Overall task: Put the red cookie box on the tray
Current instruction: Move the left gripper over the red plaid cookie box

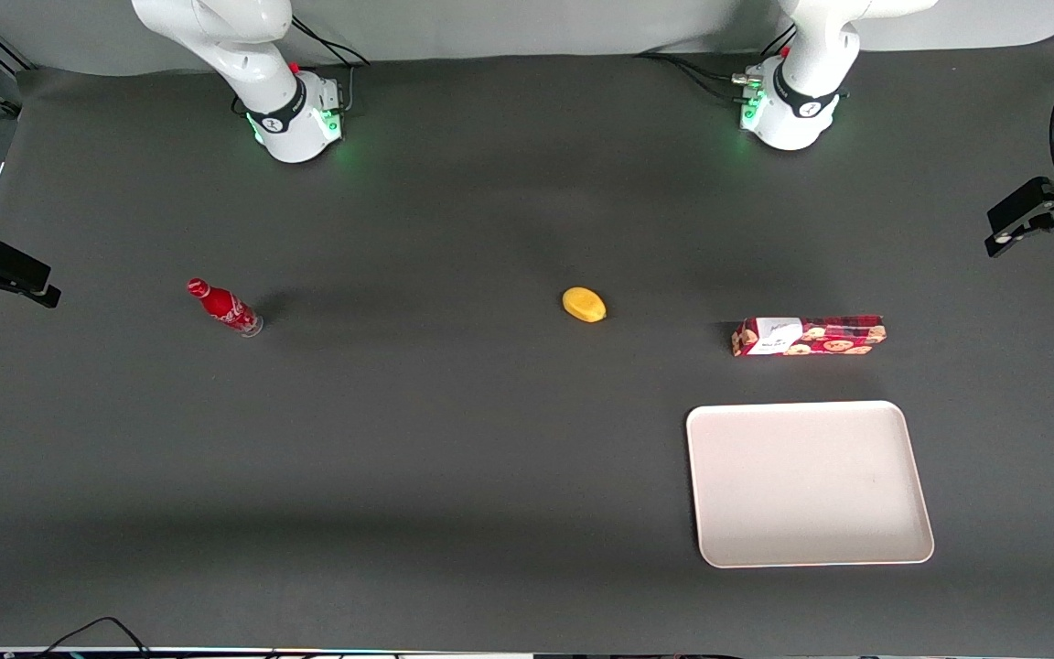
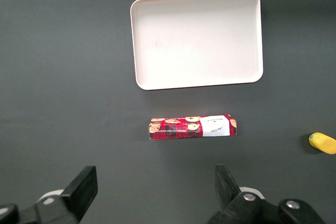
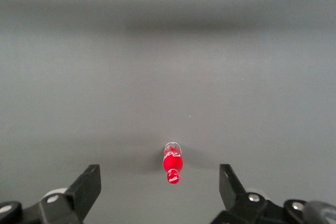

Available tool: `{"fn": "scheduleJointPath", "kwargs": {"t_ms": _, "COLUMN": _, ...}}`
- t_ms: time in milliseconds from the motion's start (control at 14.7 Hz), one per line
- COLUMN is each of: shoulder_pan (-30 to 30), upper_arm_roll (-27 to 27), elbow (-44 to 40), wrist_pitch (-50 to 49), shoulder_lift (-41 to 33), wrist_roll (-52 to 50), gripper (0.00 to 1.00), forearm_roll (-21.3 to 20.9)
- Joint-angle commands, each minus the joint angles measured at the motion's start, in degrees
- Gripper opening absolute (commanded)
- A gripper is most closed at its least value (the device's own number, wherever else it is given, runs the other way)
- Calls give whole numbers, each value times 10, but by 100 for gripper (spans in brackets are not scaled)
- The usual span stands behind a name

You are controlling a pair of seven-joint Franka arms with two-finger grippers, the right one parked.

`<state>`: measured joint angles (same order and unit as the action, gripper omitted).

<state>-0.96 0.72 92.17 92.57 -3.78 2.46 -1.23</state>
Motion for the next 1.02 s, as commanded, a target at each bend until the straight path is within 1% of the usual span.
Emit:
{"fn": "scheduleJointPath", "kwargs": {"t_ms": 0, "shoulder_pan": 2, "upper_arm_roll": 2, "elbow": -8, "wrist_pitch": -13, "shoulder_lift": -1, "wrist_roll": -8, "gripper": 100, "forearm_roll": 3}}
{"fn": "scheduleJointPath", "kwargs": {"t_ms": 205, "shoulder_pan": 5, "upper_arm_roll": 3, "elbow": -6, "wrist_pitch": -13, "shoulder_lift": 8, "wrist_roll": 1, "gripper": 100, "forearm_roll": 2}}
{"fn": "scheduleJointPath", "kwargs": {"t_ms": 341, "shoulder_pan": 7, "upper_arm_roll": 3, "elbow": 15, "wrist_pitch": -13, "shoulder_lift": 16, "wrist_roll": 15, "gripper": 100, "forearm_roll": 2}}
{"fn": "scheduleJointPath", "kwargs": {"t_ms": 409, "shoulder_pan": 10, "upper_arm_roll": 3, "elbow": 23, "wrist_pitch": -5, "shoulder_lift": 28, "wrist_roll": 59, "gripper": 100, "forearm_roll": -8}}
{"fn": "scheduleJointPath", "kwargs": {"t_ms": 545, "shoulder_pan": 13, "upper_arm_roll": 3, "elbow": 28, "wrist_pitch": 22, "shoulder_lift": 60, "wrist_roll": 183, "gripper": 100, "forearm_roll": -39}}
{"fn": "scheduleJointPath", "kwargs": {"t_ms": 682, "shoulder_pan": 11, "upper_arm_roll": -1, "elbow": 62, "wrist_pitch": 72, "shoulder_lift": 71, "wrist_roll": 323, "gripper": 100, "forearm_roll": -42}}
{"fn": "scheduleJointPath", "kwargs": {"t_ms": 818, "shoulder_pan": 8, "upper_arm_roll": -3, "elbow": 130, "wrist_pitch": 141, "shoulder_lift": 65, "wrist_roll": 427, "gripper": 100, "forearm_roll": -41}}
{"fn": "scheduleJointPath", "kwargs": {"t_ms": 955, "shoulder_pan": 10, "upper_arm_roll": -3, "elbow": 168, "wrist_pitch": 171, "shoulder_lift": 66, "wrist_roll": 535, "gripper": 100, "forearm_roll": -42}}
